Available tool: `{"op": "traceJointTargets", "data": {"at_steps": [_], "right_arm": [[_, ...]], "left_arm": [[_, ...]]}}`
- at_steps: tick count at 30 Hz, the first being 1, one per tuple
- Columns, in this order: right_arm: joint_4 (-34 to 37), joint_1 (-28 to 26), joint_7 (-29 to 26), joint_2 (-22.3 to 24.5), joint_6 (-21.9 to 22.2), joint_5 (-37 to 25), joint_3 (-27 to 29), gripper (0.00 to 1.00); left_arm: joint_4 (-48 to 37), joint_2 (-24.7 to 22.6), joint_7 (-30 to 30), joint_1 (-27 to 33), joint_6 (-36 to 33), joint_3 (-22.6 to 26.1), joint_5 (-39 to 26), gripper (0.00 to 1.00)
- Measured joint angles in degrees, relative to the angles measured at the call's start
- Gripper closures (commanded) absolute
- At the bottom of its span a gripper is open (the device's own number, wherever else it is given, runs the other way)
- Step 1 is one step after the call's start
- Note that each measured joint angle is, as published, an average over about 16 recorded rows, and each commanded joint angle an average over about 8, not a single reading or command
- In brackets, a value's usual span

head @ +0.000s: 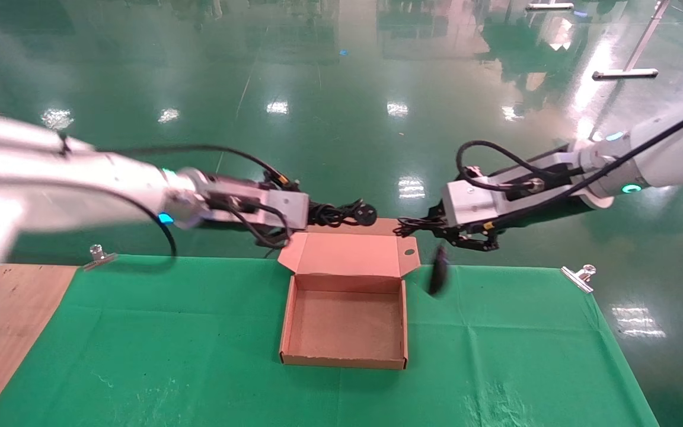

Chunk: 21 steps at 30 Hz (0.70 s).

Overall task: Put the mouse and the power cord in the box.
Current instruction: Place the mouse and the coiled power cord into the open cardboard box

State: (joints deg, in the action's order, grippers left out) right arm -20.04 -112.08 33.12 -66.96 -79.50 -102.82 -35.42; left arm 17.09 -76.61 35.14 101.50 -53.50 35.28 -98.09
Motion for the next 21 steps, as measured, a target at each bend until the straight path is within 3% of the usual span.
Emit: {"op": "traceJointTargets", "data": {"at_steps": [6,13,14,21], "right_arm": [[2.43,-0.33,2.11,1.23,-0.74,0.50,0.34,1.00],[4.10,-0.55,3.95,2.27,-1.29,0.63,0.41,1.00],[4.35,-0.56,4.14,2.33,-1.23,0.58,0.39,1.00],[6.46,-0.40,5.37,1.98,-0.22,0.18,0.17,1.00]], "left_arm": [[0.65,-1.37,1.21,-8.72,10.13,-1.20,6.13,1.00],[2.95,-2.08,-1.05,-15.79,16.57,2.64,11.35,1.00],[3.29,-2.09,-1.49,-16.44,17.01,3.55,11.88,0.94],[4.98,-2.03,-4.70,-18.79,19.34,10.29,14.82,0.07]]}}
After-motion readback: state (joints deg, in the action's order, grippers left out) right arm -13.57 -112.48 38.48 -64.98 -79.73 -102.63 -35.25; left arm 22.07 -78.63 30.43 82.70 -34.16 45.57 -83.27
